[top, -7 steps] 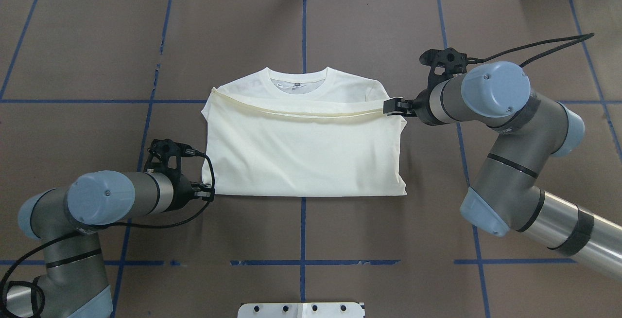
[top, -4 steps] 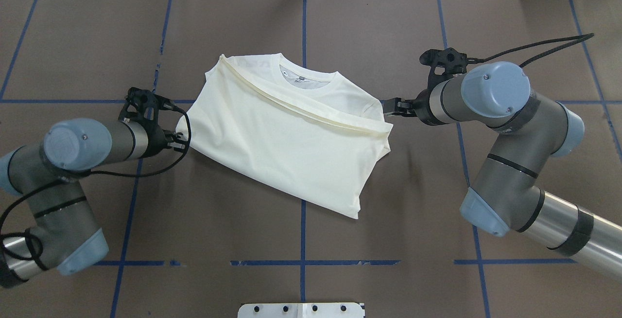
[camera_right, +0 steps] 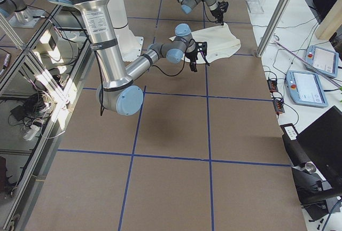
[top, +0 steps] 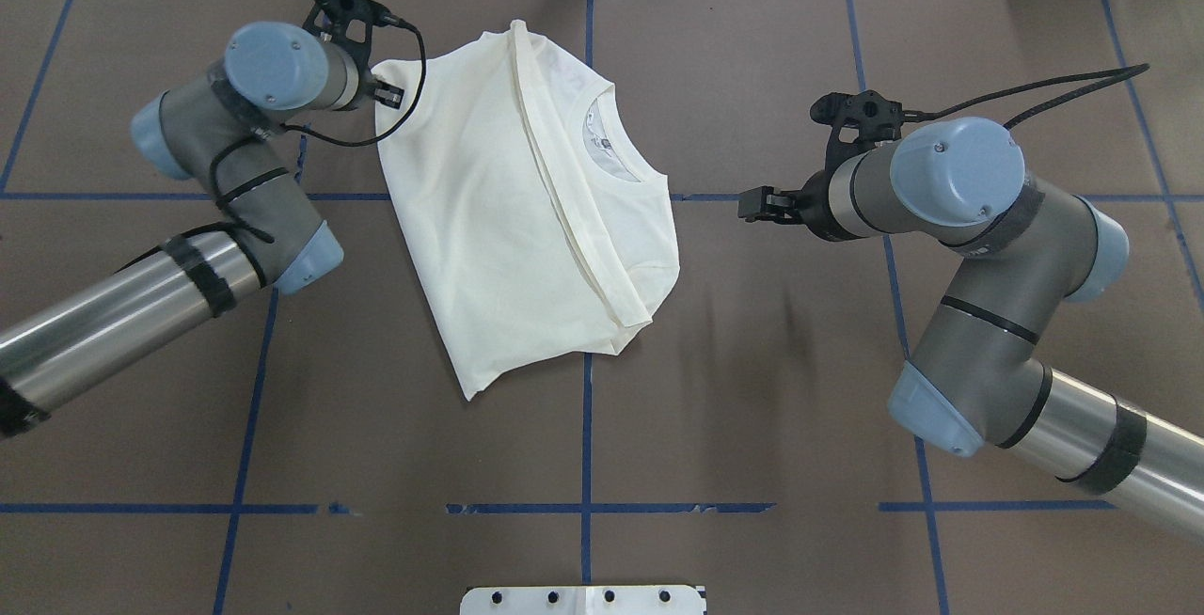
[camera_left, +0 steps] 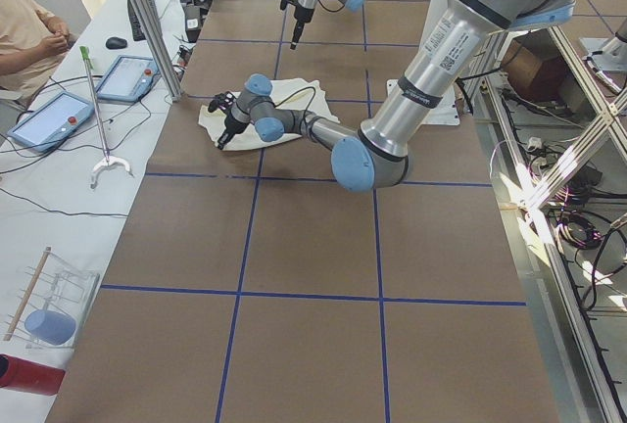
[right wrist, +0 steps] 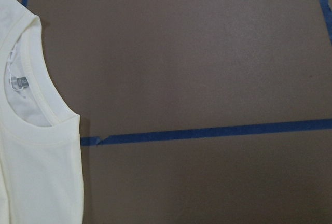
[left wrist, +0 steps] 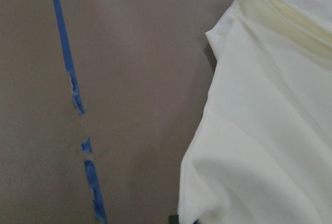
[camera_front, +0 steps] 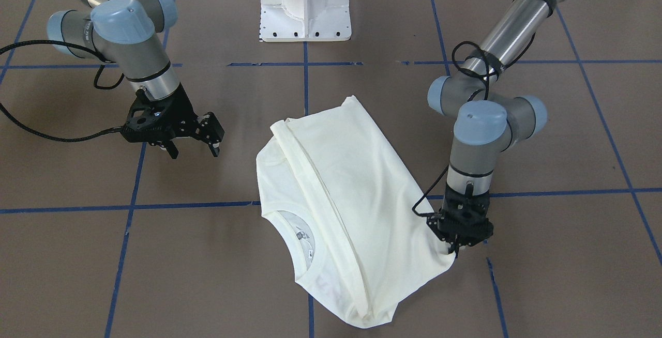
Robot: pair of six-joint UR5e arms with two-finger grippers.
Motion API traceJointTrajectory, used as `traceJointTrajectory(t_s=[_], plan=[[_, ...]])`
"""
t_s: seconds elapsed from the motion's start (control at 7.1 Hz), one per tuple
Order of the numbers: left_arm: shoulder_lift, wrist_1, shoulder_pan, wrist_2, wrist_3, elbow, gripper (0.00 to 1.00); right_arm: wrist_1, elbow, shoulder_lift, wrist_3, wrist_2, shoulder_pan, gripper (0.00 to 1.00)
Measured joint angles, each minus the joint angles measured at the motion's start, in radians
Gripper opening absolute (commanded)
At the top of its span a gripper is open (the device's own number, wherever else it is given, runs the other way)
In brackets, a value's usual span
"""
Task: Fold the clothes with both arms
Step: 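Grasp the shirt side with the left gripper and fold it across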
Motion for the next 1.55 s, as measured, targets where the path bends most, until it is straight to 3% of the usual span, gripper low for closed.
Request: traceJointTrajectory(t_s=[0.14,0.28,0.42,0.7,0.99,1.27,1.55], plan=[[-0.063,-0.05,-0.018,0.016,0.002,0.106,0.99,-0.001,0.001,0.002,0.002,-0.001,-0.001,1.0],[-0.068,-0.088,-0.032,0.017,0.006,0.132,1.0,-0.002,-0.003,0.014,0.007,-0.001,-0.002,1.0],[-0.038,-0.121,-0.044,-0.009,0.011,0.099,1.0,-0.004,-0.028,0.049,0.035,-0.002,-0.005,0.93],[0.058,-0.148,-0.074,-0.158,0.014,-0.036,1.0,-0.005,-0.183,0.216,0.205,-0.009,-0.016,0.78],[0.106,-0.152,-0.081,-0.201,0.013,-0.106,1.0,-0.057,-0.283,0.338,0.375,-0.062,-0.058,0.72],[0.114,-0.153,-0.08,-0.205,0.007,-0.116,1.0,-0.109,-0.298,0.369,0.481,-0.142,-0.129,0.64],[0.115,-0.153,-0.076,-0.206,0.002,-0.117,1.0,-0.132,-0.3,0.363,0.517,-0.196,-0.177,0.62]])
